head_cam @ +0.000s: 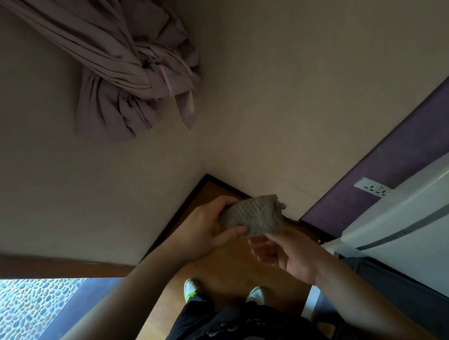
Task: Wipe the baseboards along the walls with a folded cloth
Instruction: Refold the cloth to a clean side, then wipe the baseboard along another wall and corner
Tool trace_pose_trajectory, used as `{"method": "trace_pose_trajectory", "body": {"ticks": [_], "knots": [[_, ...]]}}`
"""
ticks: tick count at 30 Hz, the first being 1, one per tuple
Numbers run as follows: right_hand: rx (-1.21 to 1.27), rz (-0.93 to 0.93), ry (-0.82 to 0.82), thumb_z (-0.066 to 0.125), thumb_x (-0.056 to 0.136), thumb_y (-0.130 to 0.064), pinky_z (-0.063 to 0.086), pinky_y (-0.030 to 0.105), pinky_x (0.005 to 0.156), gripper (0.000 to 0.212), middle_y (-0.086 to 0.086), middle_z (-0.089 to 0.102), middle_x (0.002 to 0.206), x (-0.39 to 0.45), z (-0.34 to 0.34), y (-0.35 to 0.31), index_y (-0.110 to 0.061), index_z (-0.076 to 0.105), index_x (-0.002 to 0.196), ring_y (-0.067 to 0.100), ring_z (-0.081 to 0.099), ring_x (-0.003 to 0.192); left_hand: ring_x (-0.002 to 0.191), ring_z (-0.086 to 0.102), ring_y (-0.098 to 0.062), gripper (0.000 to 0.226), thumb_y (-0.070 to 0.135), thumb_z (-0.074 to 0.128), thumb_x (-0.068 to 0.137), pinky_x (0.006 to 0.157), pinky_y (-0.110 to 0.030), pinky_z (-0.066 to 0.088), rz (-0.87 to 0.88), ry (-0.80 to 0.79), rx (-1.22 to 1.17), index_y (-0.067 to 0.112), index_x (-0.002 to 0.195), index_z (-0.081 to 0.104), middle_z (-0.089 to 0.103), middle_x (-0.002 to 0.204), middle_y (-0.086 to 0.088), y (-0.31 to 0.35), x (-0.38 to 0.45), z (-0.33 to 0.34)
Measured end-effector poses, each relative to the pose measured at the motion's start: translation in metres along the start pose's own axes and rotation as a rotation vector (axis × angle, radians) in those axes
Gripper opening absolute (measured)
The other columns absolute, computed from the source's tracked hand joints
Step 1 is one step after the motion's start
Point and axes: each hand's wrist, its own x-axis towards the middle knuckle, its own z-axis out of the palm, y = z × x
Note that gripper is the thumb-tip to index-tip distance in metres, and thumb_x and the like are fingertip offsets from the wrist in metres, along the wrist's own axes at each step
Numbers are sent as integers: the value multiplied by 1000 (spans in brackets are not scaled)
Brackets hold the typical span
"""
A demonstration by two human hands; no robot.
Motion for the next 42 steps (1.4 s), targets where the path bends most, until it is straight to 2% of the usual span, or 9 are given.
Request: {"method": "trace_pose_trajectory", "body": {"ticks": [3, 9, 12, 17, 23, 30, 34, 38, 42], "knots": [[-257, -314, 168, 44, 98, -48, 52, 35, 95, 42, -1, 69, 116, 5, -12, 2, -25, 54, 131, 22, 65, 110, 86, 56, 16, 52, 59, 66, 80, 69, -2, 40, 0, 57, 60, 24, 116, 56, 53, 95, 28, -12, -10, -4], [-687, -611, -192, 39, 81, -81, 49, 32, 102, 84, -6, 47, 144, 21, 40, -15, -30, 37, 148, 15, 48, 133, 83, 58, 9, 54, 59, 72, 76, 67, -5, 42, -68, 80, 46, 28, 117, 56, 54, 94, 26, -28, -33, -13], [-847, -609, -260, 59, 70, -80, 52, 34, 97, 86, -14, 54, 135, 37, 60, -19, -38, 43, 143, 10, 55, 123, 85, 61, 2, 52, 63, 70, 75, 65, -9, 47, -137, 134, -9, 35, 115, 52, 58, 97, 20, -37, -50, -26], [-941, -541, -303, 71, 64, -74, 50, 11, 83, 64, -32, 59, 119, 62, 100, -15, -66, 46, 121, -6, 60, 107, 99, 62, 3, 59, 64, 72, 67, 77, -13, 51, -303, 241, -156, 34, 115, 57, 63, 105, 16, -59, -82, -49], [-890, -435, -255, 75, 67, -59, 50, 12, 80, 45, -27, 67, 108, 89, 144, -14, -62, 59, 109, -4, 65, 99, 96, 68, -5, 52, 67, 69, 69, 87, -33, 58, -435, 381, -378, 35, 109, 61, 70, 104, 9, -77, -107, -73], [-711, -296, -223, 86, 58, -60, 56, 42, 92, 59, 0, 71, 111, 107, 154, -18, -36, 68, 109, 19, 68, 104, 95, 67, -10, 47, 57, 75, 75, 81, -30, 57, -328, 364, -377, 30, 111, 60, 68, 105, 4, -96, -96, -95], [-703, -272, -171, 84, 54, -64, 56, 43, 92, 66, -2, 71, 113, 118, 146, -17, -37, 68, 112, 17, 66, 106, 96, 67, -11, 43, 44, 74, 80, 83, -33, 57, -314, 319, -374, 23, 115, 61, 69, 105, 3, -115, -81, -95], [-762, -240, -188, 77, 57, -74, 56, 37, 91, 67, -9, 70, 113, 139, 135, -20, -45, 65, 115, 10, 66, 105, 89, 66, 0, 39, 55, 69, 73, 78, -23, 55, -380, 310, -318, 41, 106, 55, 67, 97, 13, -137, -67, -89], [-826, -191, -282, 77, 68, -56, 55, 38, 92, 54, -13, 69, 114, 184, 123, -26, -45, 64, 119, 8, 65, 107, 90, 63, 4, 43, 68, 63, 68, 74, -15, 52, -482, 348, -211, 48, 104, 51, 64, 94, 19, -169, -50, -76]]}}
